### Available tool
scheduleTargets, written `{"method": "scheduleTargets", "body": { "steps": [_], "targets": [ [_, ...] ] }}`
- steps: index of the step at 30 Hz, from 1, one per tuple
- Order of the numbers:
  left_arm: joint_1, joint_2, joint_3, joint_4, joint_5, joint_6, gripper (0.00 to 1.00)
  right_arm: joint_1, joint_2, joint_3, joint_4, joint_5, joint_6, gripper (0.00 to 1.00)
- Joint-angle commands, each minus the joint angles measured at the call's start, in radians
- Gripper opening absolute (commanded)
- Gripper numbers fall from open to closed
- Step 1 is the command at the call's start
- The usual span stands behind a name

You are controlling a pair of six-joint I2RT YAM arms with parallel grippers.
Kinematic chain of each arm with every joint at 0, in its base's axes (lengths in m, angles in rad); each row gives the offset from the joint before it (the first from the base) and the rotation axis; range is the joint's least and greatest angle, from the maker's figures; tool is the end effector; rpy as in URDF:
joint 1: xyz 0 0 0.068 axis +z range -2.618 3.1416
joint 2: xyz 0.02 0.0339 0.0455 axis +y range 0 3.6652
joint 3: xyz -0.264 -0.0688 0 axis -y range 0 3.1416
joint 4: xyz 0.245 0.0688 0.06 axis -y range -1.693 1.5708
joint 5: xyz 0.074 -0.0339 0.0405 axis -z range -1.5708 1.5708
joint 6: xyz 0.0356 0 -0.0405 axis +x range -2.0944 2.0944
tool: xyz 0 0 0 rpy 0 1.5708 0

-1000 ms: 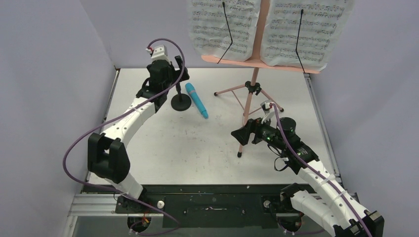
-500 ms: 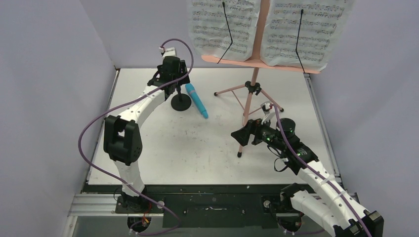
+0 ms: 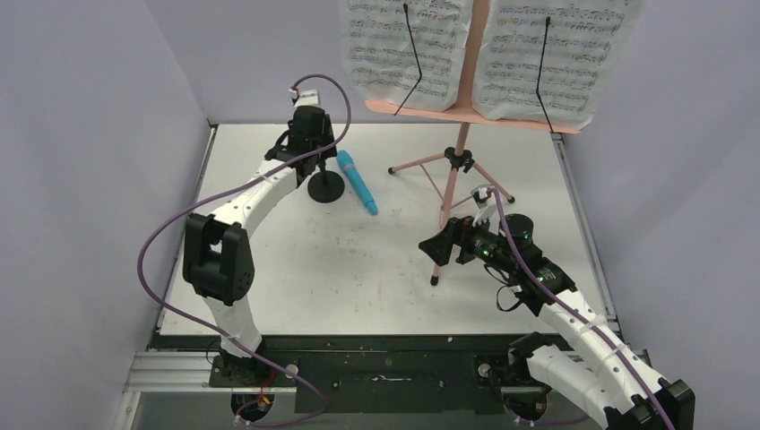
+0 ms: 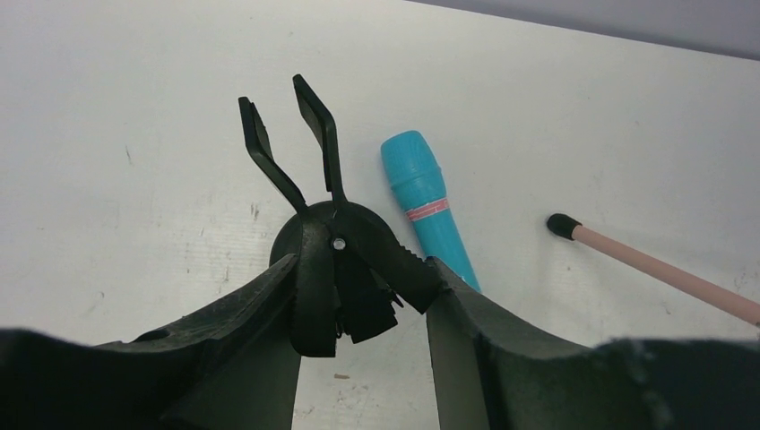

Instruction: Set up the instrument practice props

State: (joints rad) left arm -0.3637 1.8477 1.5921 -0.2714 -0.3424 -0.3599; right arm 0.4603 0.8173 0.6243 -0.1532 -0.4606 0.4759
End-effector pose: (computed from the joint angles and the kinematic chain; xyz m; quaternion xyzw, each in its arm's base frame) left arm 0.4130 -0.1444 0.3095 -0.0833 0.8544 -0.0358 0.5117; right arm 0.1640 0.0990 0.2820 -0.1250 0.7977 0.4192 0.4151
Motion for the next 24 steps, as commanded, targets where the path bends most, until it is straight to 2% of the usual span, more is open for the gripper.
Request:
{"method": "scheduleTargets", "body": {
  "steps": [1,14,19,24],
  "targets": [
    [-0.002,-0.127,-0.037,0.033,-0.035,0.033,0.35,0.01,0.006,0.031,0.003,0.004,-0.027,0.9],
    [-0.058,-0.497,-0.372,0.044,-0.013,0.105,0.35,0.022,0.066,0.047,0.008,-0.018,-0.053,0.9],
    [-0.086,-0.677,-0.49,0.014,0.09,0.148,0.33,0.031,0.114,0.069,0.022,-0.036,-0.047,0.9],
    [-0.104,-0.858,-0.605,0.025,0.293,0.207,0.29,0.045,0.153,0.089,0.059,-0.044,-0.043,0.9]
  ]
}}
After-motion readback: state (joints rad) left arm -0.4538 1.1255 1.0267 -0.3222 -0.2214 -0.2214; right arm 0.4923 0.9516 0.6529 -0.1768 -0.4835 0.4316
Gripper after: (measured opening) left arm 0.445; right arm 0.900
